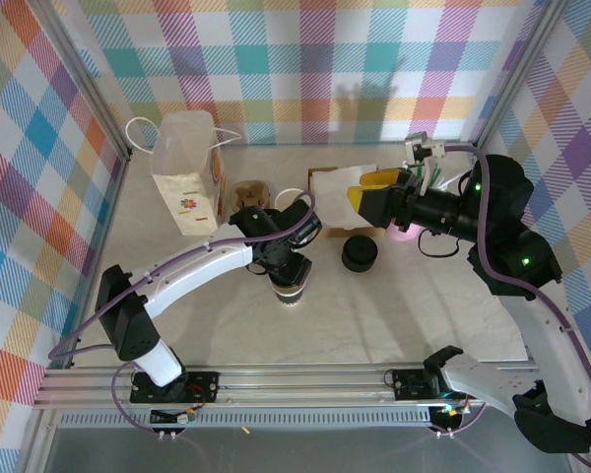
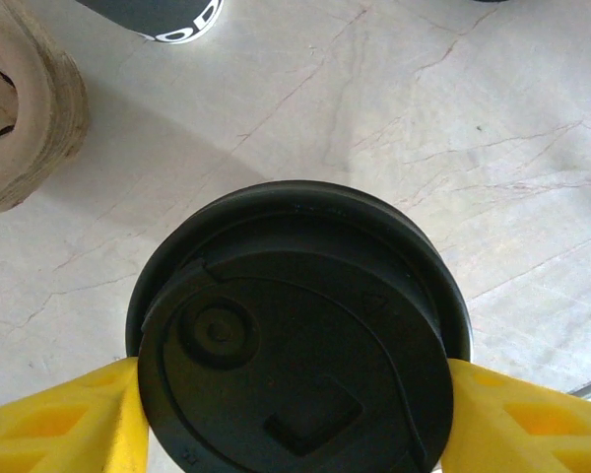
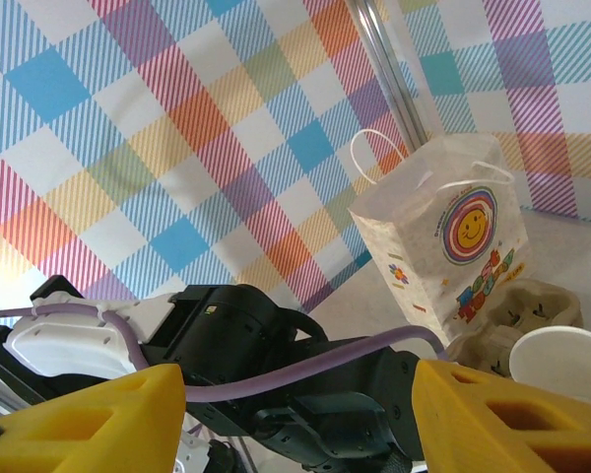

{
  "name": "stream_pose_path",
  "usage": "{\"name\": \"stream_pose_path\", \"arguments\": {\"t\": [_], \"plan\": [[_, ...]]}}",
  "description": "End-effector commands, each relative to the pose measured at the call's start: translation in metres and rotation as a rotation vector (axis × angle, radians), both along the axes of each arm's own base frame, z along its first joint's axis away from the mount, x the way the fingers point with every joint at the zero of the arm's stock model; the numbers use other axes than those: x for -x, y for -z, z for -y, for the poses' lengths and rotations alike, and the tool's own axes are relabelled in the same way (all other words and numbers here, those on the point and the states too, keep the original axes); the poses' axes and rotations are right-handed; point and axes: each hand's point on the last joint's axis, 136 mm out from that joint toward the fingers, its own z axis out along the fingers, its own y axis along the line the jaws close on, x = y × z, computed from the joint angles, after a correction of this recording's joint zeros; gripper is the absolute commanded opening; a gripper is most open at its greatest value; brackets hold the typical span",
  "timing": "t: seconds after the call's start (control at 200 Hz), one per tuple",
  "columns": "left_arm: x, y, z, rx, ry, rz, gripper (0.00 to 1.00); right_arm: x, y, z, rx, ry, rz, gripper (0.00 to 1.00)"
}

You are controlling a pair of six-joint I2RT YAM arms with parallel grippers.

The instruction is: Pack the takeout coffee

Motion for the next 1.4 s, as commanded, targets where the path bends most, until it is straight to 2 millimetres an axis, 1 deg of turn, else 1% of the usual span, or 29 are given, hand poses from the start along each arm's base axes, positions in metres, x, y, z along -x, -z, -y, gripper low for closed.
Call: {"name": "stream_pose_path", "arguments": {"t": [0.0, 0.275, 0.72, 1.395], "plan": [[-0.002, -0.006, -0.005, -0.036, -0.012, 0.018, 0.68, 0.003, -0.001, 0.002, 0.007, 0.005, 0.022, 0.62], [-0.001, 0.003, -0.003, -0.070, -0.006, -0.016, 0.69, 0.003, 0.000, 0.002, 0.012, 0.003, 0.026, 0.62], [0.003, 0.018, -0.009, -0.118, -0.004, -0.050, 0.71, 0.002, 0.001, 0.001, 0.015, -0.001, 0.025, 0.62], [0.008, 0.033, -0.002, -0.089, -0.005, -0.095, 0.74, -0.001, 0.002, 0.000, 0.021, -0.001, 0.021, 0.62]]}}
